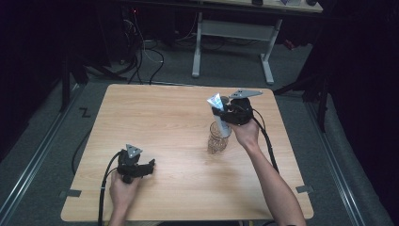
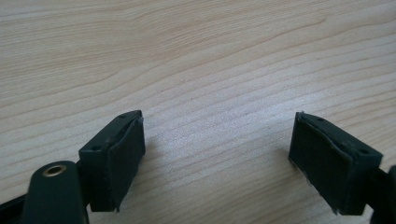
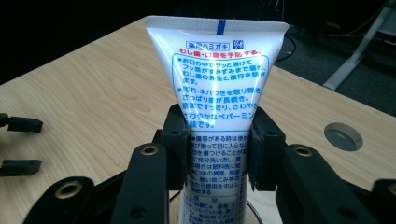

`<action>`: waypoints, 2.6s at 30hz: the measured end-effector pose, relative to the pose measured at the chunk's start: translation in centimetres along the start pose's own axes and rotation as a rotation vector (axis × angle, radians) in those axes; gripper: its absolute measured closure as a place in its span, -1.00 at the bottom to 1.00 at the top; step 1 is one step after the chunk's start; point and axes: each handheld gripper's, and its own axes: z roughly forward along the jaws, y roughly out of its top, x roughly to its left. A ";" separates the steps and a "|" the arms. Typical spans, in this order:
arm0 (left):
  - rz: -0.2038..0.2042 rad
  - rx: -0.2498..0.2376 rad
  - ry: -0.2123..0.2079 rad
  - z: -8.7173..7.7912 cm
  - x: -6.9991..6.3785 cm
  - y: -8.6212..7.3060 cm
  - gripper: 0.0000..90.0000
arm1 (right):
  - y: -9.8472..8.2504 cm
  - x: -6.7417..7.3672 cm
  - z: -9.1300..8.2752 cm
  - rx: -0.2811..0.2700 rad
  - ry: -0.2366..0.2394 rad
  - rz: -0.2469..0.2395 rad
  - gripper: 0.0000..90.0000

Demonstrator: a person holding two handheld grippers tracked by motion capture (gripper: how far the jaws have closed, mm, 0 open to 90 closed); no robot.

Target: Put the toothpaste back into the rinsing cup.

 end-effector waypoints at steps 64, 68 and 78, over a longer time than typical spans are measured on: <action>0.001 0.001 -0.001 0.0 0.0 0.0 -0.59 | -3.5 0.3 1.4 0.093 -0.003 -0.012 0.43; 0.001 0.001 -0.001 0.0 0.0 0.0 -0.59 | -3.5 0.5 1.5 0.104 -0.004 -0.028 0.42; 0.000 0.000 -0.001 0.0 0.0 0.0 -0.59 | -4.4 0.5 1.4 0.111 -0.006 -0.019 0.41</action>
